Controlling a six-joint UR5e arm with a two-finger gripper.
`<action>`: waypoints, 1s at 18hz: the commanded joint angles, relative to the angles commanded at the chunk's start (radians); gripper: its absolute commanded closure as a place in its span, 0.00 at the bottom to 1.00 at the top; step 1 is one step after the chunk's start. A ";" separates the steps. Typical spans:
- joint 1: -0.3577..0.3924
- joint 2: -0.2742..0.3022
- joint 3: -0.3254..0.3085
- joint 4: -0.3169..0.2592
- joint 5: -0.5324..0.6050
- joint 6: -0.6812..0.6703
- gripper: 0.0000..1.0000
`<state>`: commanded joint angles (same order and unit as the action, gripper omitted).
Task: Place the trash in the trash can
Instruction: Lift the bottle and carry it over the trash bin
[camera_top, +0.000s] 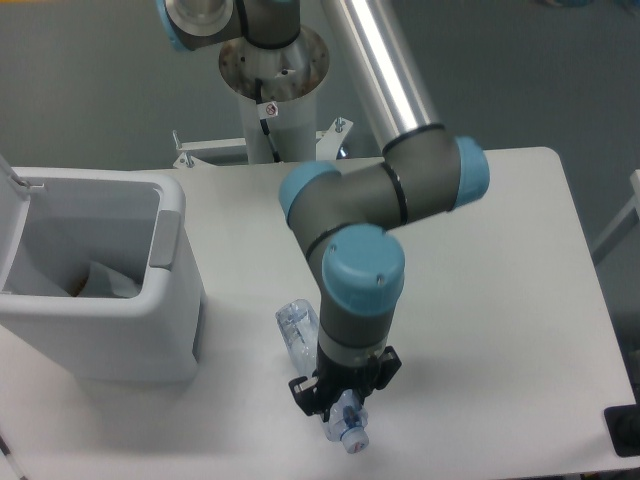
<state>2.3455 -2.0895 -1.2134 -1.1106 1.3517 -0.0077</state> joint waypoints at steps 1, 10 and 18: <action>-0.003 0.020 0.000 0.003 -0.021 0.002 0.49; -0.015 0.158 -0.006 0.153 -0.178 0.002 0.49; -0.014 0.249 0.003 0.282 -0.291 0.000 0.49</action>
<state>2.3316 -1.8409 -1.2103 -0.8284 1.0603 -0.0077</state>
